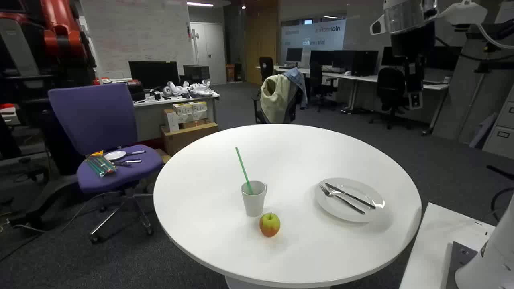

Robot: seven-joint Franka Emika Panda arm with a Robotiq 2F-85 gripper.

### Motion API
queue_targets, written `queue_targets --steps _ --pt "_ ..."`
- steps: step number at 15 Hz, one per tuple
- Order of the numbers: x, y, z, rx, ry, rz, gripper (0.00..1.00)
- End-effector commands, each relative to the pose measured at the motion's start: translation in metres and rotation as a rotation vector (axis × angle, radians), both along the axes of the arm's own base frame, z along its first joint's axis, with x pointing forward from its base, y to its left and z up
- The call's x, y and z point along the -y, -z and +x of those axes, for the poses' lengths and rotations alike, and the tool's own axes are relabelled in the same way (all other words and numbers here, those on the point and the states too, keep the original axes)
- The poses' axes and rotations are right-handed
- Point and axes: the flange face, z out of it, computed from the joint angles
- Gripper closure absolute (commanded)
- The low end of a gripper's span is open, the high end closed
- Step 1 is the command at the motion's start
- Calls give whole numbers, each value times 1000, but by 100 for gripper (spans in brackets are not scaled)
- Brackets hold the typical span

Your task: Remove the fork from the plate

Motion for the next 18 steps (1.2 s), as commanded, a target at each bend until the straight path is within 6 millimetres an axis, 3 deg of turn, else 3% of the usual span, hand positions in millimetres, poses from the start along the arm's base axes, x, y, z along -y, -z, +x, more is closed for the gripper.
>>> queue_targets --steps 1,3,7,14,16,18 --pt "0 0 0 -1 0 0 0" --pt "3 2 4 0 -32 -3 0" --pt "30 29 40 56 17 -14 0" --pt "86 117 110 86 33 -14 0" --pt "94 141 119 70 34 43 0" --pt "97 143 120 63 47 144 0"
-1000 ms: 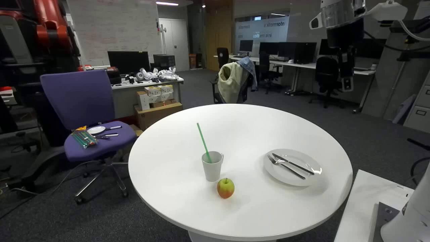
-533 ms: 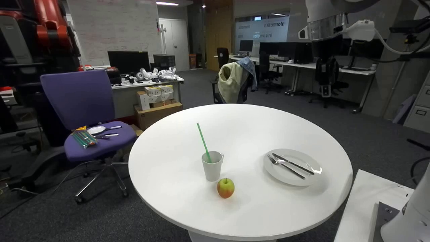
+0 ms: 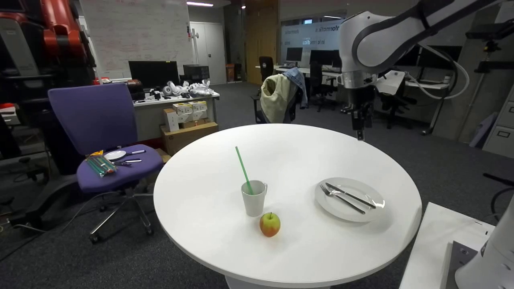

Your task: Remove the fork from the plate

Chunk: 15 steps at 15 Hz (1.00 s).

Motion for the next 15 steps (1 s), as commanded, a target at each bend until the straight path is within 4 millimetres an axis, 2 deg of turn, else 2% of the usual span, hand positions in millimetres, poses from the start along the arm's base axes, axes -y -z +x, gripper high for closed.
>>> queue_targets --steps 1,8,11,15 --pt "2 8 2 -13 6 38 0" --pt "7 9 7 -10 10 85 0" --pt "-2 42 15 -73 13 87 0" --pt "-12 113 26 -200 76 92 0"
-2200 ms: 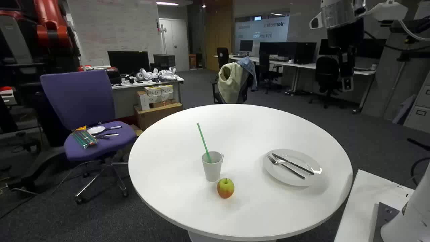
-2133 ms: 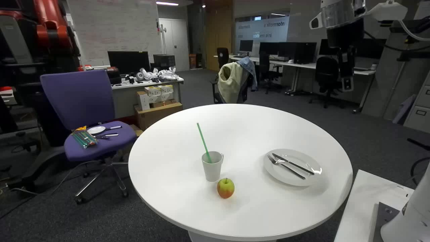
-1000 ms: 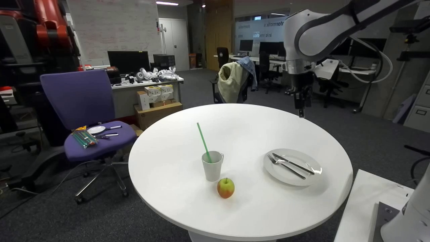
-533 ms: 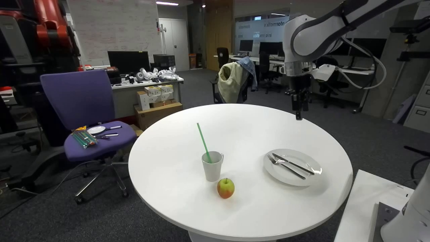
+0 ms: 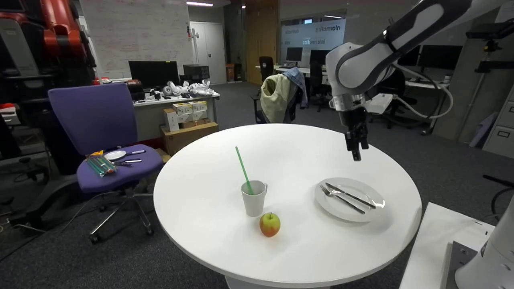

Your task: Remove the fork from the plate

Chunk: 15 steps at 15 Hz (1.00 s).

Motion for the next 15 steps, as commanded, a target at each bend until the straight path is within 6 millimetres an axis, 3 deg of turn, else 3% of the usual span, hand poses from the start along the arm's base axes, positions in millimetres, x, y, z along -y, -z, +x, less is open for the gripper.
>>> queue_targets --steps 1,6,9,10,15 --pt "-6 65 17 -92 56 10 0" --pt "-10 122 37 -93 131 35 0" --pt "-13 138 49 -22 231 15 0" --pt "-16 142 48 -90 255 18 0" --pt "-16 149 46 -76 229 11 0"
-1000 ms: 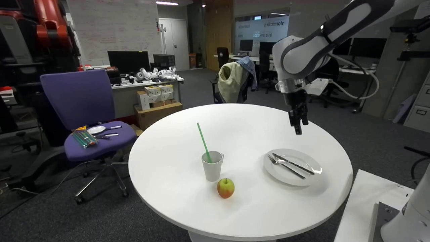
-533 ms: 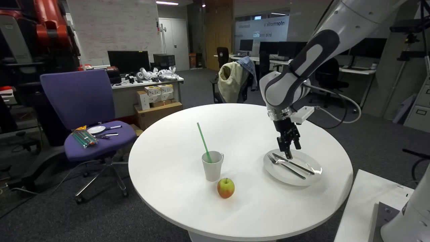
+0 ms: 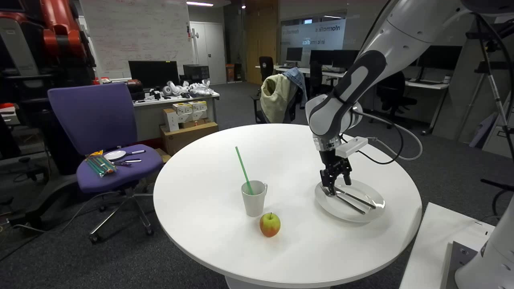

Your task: Remove the fork from the plate

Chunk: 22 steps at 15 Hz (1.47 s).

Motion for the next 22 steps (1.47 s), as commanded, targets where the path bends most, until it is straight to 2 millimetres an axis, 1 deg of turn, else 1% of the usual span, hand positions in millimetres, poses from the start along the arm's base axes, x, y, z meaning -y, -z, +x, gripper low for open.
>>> queue_targets --steps 1,5,8,12,15,22 --pt "0 0 1 -1 0 0 0" --pt "0 0 1 -1 1 0 0" --pt "2 14 6 63 -43 -48 0" --pt "9 24 9 148 -66 -40 0" --pt "11 30 10 186 -62 -22 0" --pt "12 42 5 168 -68 5 0"
